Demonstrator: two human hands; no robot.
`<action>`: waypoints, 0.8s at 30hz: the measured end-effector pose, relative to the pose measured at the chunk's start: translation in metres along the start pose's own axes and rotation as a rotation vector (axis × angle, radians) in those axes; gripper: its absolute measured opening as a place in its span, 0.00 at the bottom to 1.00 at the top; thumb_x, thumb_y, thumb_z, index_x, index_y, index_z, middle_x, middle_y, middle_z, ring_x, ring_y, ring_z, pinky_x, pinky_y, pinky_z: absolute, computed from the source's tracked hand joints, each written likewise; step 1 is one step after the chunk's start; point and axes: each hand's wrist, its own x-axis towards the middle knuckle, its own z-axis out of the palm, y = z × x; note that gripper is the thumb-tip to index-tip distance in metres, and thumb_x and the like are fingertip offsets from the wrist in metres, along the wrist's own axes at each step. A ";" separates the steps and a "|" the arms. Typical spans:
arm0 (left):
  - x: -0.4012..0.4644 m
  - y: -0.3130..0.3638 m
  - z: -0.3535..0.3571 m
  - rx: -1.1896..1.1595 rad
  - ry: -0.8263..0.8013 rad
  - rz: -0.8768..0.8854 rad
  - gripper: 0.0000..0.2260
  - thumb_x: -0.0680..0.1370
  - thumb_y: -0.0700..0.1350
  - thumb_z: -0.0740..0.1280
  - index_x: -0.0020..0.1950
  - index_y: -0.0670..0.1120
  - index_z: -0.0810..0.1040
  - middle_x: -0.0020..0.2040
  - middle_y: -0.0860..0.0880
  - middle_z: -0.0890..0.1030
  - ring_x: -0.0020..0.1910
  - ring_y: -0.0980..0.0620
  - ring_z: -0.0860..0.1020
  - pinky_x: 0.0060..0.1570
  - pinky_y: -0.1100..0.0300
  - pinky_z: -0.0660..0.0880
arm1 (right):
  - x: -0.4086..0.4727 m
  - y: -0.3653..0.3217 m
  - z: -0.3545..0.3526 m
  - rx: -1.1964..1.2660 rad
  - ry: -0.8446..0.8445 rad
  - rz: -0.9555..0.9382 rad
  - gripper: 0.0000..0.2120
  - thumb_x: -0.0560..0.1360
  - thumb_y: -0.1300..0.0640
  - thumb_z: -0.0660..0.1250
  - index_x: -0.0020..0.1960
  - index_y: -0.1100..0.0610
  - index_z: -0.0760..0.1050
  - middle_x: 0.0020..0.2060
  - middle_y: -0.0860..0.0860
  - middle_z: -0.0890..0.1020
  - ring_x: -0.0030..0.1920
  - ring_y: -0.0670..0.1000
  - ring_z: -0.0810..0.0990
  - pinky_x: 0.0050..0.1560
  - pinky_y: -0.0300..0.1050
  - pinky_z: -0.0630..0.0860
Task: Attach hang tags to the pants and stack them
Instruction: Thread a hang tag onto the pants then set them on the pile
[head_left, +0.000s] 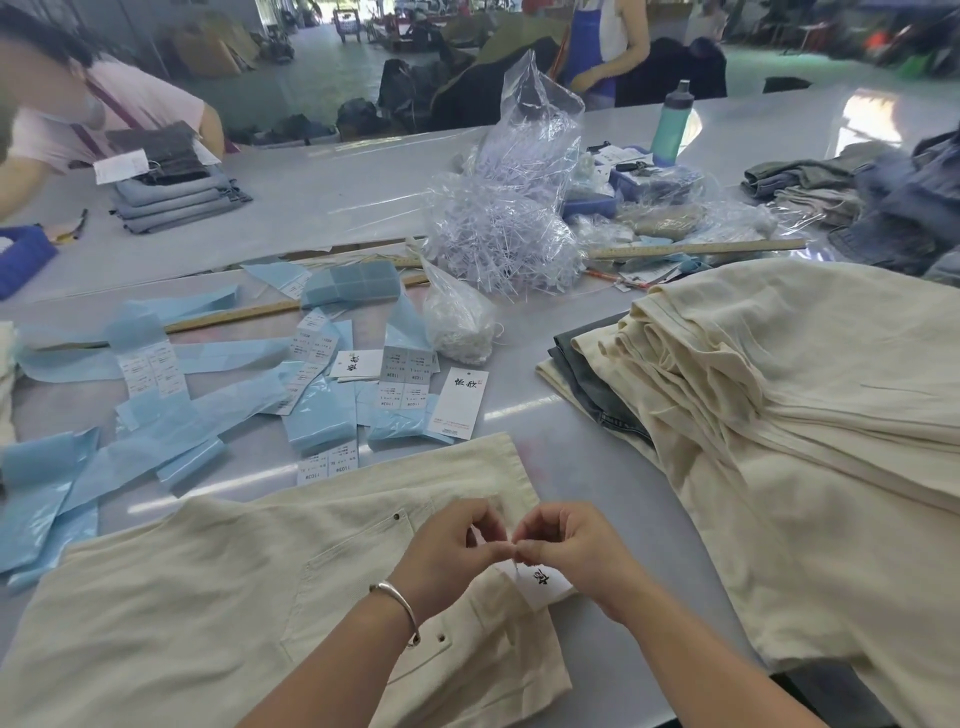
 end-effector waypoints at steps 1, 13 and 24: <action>-0.004 -0.005 -0.001 0.060 0.009 -0.018 0.10 0.70 0.46 0.76 0.39 0.56 0.75 0.38 0.60 0.76 0.32 0.63 0.71 0.36 0.69 0.66 | 0.002 -0.002 0.002 -0.150 0.003 0.004 0.04 0.71 0.70 0.70 0.42 0.63 0.81 0.33 0.52 0.81 0.35 0.48 0.78 0.40 0.37 0.74; -0.158 -0.159 -0.165 0.348 0.523 -0.648 0.07 0.67 0.44 0.75 0.35 0.51 0.77 0.41 0.50 0.76 0.48 0.44 0.78 0.50 0.57 0.72 | 0.053 -0.003 0.093 -1.035 0.110 0.307 0.66 0.57 0.28 0.72 0.77 0.51 0.35 0.77 0.61 0.48 0.77 0.61 0.49 0.72 0.59 0.58; -0.224 -0.203 -0.191 0.215 0.742 -0.909 0.45 0.62 0.60 0.80 0.69 0.40 0.64 0.66 0.39 0.72 0.65 0.38 0.71 0.62 0.48 0.71 | 0.067 -0.009 0.097 -0.817 0.345 0.439 0.64 0.54 0.36 0.80 0.77 0.53 0.48 0.69 0.61 0.68 0.67 0.63 0.68 0.64 0.58 0.69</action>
